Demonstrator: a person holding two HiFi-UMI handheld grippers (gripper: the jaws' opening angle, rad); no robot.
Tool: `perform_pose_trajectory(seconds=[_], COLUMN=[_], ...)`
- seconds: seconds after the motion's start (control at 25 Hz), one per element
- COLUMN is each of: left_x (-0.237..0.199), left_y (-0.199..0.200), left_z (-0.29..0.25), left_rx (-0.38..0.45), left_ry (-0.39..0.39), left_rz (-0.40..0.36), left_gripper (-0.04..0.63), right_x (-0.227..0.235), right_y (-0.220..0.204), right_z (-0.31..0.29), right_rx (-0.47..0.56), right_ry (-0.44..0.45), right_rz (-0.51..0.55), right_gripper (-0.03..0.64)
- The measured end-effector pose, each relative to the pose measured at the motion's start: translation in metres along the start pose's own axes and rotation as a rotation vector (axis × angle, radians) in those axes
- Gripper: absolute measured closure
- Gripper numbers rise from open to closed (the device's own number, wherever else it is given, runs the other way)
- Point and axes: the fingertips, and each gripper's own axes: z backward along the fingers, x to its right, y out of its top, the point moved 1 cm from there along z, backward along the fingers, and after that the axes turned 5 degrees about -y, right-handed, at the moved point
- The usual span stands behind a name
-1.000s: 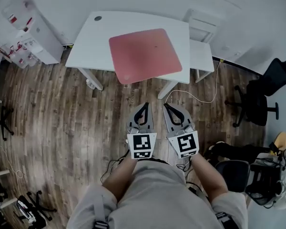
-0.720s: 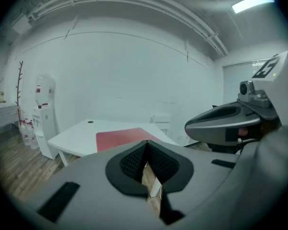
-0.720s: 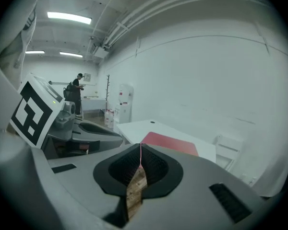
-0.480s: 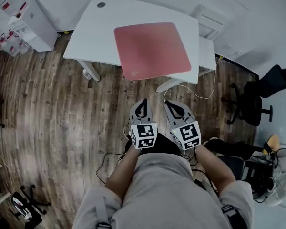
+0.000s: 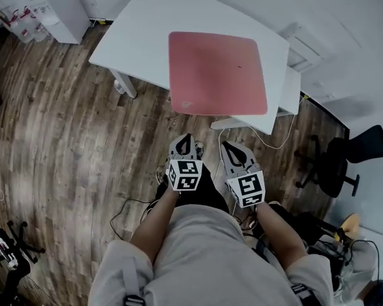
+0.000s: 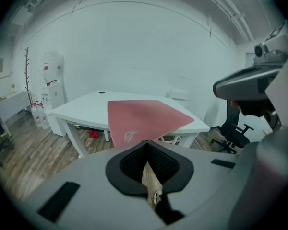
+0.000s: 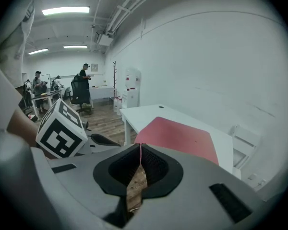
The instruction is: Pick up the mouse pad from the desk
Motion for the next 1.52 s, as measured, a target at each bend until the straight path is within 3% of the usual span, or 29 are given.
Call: perform_pose_trajectory(seconds=[0.08,0.28,0.6,0.64,0.72,0.88,1.04,1.32,1.52], left_x=[-0.004,-0.007,-0.005,-0.007,-0.011,-0.015,-0.018,-0.02,-0.021], left_y=[-0.01,-0.019,-0.023,-0.024,-0.029,-0.04,-0.038,-0.036,-0.028], left_z=[-0.019,-0.067,-0.113,-0.117,-0.122,-0.134,-0.146,-0.148,-0.146], left_rx=[-0.037,-0.092,-0.132,-0.134,-0.151,-0.173,-0.147,-0.166,-0.13], left_ry=[0.038,0.139,0.205,0.214,0.218,0.217,0.223,0.293,0.328], left_rz=[-0.086,-0.422,-0.741,-0.77,-0.811,-0.897,-0.948,-1.174,-1.172], left_gripper=[0.586,0.586,0.583,0.568,0.472,0.376,0.371,0.371,0.398], right_x=[0.008,0.03,0.044,0.045,0.046,0.048,0.052,0.065,0.077], right_y=[-0.004,-0.012,-0.035,-0.038,-0.044,-0.064,-0.081,-0.1,-0.108], right_z=[-0.008,-0.022,-0.05,-0.052,-0.054,-0.053,-0.047,-0.01,-0.005], right_rx=[-0.019,-0.037,-0.038,-0.036,-0.037,-0.043,-0.045,-0.048,-0.05], right_ry=[0.016,0.033,0.014,0.009,-0.003,-0.04,-0.067,-0.122,-0.142], right_rz=[0.006,-0.007,-0.048,-0.06,-0.091,-0.156,-0.199,-0.237,-0.251], right_gripper=[0.577,0.577,0.577,0.577,0.577,0.577,0.577,0.577,0.577])
